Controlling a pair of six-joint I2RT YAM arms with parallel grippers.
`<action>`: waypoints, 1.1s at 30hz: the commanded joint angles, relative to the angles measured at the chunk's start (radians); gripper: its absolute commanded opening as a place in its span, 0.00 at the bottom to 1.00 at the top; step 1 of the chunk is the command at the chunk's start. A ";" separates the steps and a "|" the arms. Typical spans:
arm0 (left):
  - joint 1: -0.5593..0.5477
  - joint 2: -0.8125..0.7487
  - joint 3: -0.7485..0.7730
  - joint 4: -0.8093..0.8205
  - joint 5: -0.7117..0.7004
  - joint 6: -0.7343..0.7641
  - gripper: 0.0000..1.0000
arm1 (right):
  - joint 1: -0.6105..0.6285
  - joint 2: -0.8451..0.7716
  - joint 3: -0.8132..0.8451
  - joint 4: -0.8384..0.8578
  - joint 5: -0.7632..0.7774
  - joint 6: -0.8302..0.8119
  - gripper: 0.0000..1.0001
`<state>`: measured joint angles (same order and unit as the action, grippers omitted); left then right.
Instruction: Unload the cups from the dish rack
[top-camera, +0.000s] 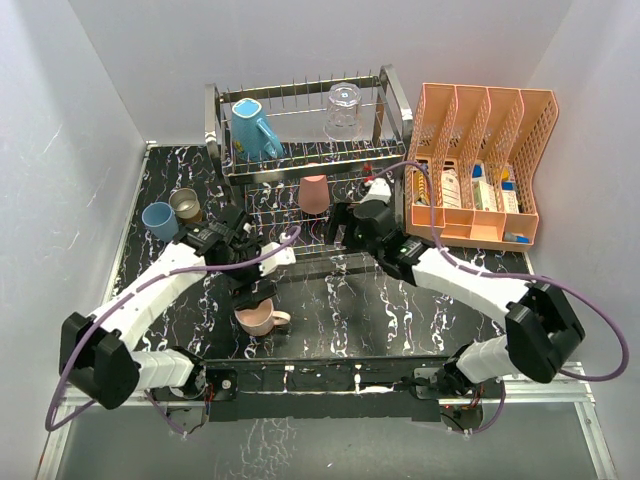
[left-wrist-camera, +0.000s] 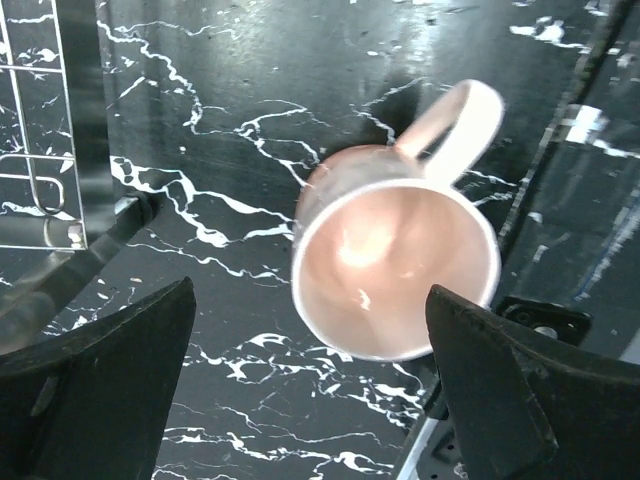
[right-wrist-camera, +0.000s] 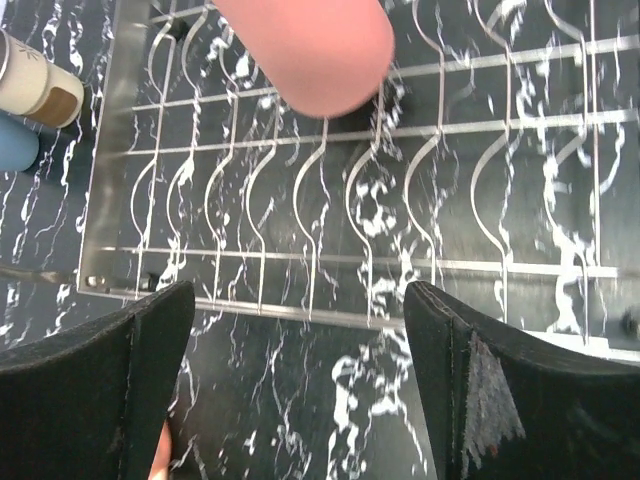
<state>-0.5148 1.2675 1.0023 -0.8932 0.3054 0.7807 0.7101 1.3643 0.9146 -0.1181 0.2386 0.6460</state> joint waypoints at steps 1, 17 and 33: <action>-0.005 -0.096 0.057 -0.188 0.124 0.037 0.97 | 0.029 0.053 0.006 0.344 0.126 -0.252 0.90; 0.214 -0.166 0.147 -0.319 0.196 0.082 0.97 | 0.031 0.464 0.180 0.769 0.189 -0.613 0.95; 0.214 -0.264 0.090 -0.239 0.194 0.144 0.97 | 0.001 0.615 0.302 0.730 0.160 -0.619 0.54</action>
<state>-0.3038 1.0492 1.1130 -1.1564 0.4580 0.8913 0.7147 1.9984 1.1950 0.5747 0.4152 0.0349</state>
